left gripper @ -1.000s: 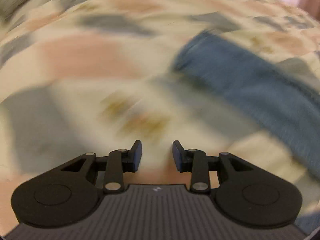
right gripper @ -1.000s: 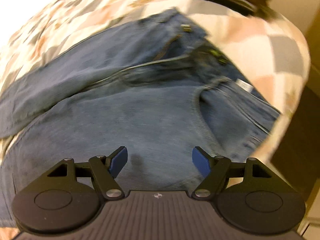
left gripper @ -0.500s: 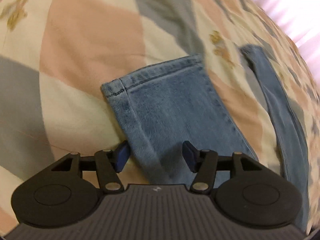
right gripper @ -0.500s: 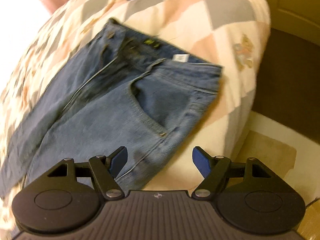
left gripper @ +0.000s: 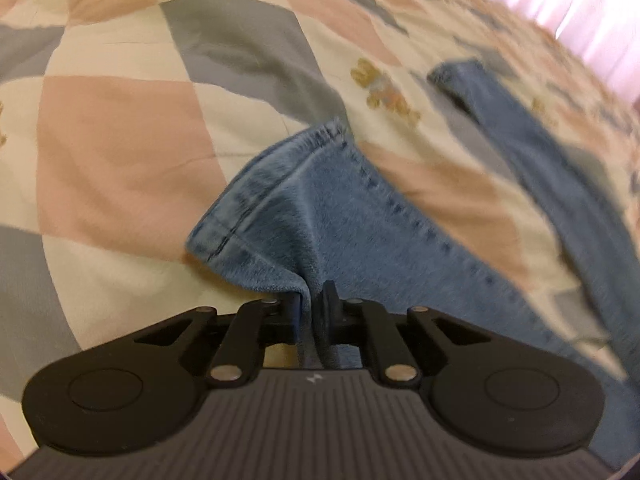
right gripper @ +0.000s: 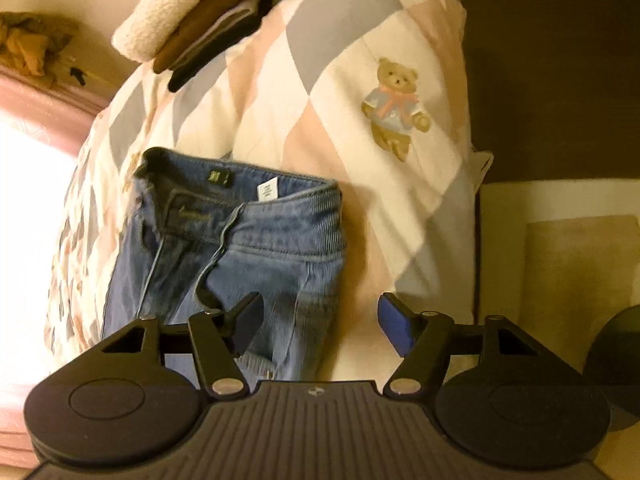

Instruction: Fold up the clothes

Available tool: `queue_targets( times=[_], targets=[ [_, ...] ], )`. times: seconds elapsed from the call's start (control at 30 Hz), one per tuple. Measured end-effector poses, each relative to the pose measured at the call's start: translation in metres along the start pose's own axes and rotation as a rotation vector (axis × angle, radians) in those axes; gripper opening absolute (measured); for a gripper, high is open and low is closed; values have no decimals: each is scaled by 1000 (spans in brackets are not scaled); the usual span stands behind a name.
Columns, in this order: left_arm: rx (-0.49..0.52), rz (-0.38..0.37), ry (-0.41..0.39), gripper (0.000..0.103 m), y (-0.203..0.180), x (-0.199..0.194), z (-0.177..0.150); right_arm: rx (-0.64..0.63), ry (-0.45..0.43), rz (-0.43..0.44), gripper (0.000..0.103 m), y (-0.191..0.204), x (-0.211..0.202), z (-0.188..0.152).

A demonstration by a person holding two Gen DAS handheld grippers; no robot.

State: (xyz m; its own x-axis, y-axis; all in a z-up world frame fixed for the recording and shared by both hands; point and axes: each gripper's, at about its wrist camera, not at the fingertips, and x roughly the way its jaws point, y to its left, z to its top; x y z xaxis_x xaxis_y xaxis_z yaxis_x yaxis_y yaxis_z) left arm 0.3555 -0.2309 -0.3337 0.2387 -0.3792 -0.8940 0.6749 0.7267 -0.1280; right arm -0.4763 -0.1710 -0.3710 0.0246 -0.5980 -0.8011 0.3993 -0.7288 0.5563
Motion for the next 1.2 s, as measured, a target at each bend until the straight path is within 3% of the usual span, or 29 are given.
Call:
queue_targets(
  times=[0.03, 0.07, 0.1, 0.17, 0.23, 0.3, 0.43, 0.53, 0.57, 0.67, 0.77, 0.87, 1.0, 1.07, 1.2],
  targets=[
    [15, 11, 4, 6, -1, 1, -1, 5, 8, -8, 52, 0, 6, 2],
    [29, 22, 7, 5, -2, 2, -1, 4, 20, -21, 27, 1, 10, 5],
    [44, 33, 11, 4, -3, 2, -2, -2, 25, -24, 15, 3, 10, 7],
    [71, 51, 16, 4, -5, 2, -2, -26, 21, -8, 11, 10, -3, 11],
    [63, 21, -11, 4, -3, -23, 4, -45, 15, 54, 7, 19, -27, 15],
    [55, 6, -43, 5, 4, -52, 9, -72, 8, 113, 7, 30, -53, 18],
    [37, 0, -111, 5, 23, -118, 15, -161, -12, 151, 6, 54, -103, 25],
    [82, 29, -136, 7, 40, -135, 9, -223, 49, 132, 7, 46, -108, 29],
    [102, 46, -136, 7, 46, -134, 4, -250, 79, 106, 7, 41, -101, 25],
    [132, 140, -53, 7, 53, -80, -26, -230, 172, -26, 9, 8, -57, 3],
    [240, 234, 12, 11, 52, -38, -68, -125, 210, -106, 19, -19, -33, -12],
    [253, 255, -5, 18, 58, -45, -79, -269, 173, -160, 39, -3, -45, -12],
    [305, 299, -1, 21, 65, -67, -69, -565, 6, -309, 42, 36, -73, -7],
    [303, 328, -23, 26, 61, -80, -68, -665, -42, -280, 43, 51, -77, -4],
    [418, 415, -41, 26, 42, -91, -79, -768, 30, -100, 40, 68, -43, 15]
  ],
)
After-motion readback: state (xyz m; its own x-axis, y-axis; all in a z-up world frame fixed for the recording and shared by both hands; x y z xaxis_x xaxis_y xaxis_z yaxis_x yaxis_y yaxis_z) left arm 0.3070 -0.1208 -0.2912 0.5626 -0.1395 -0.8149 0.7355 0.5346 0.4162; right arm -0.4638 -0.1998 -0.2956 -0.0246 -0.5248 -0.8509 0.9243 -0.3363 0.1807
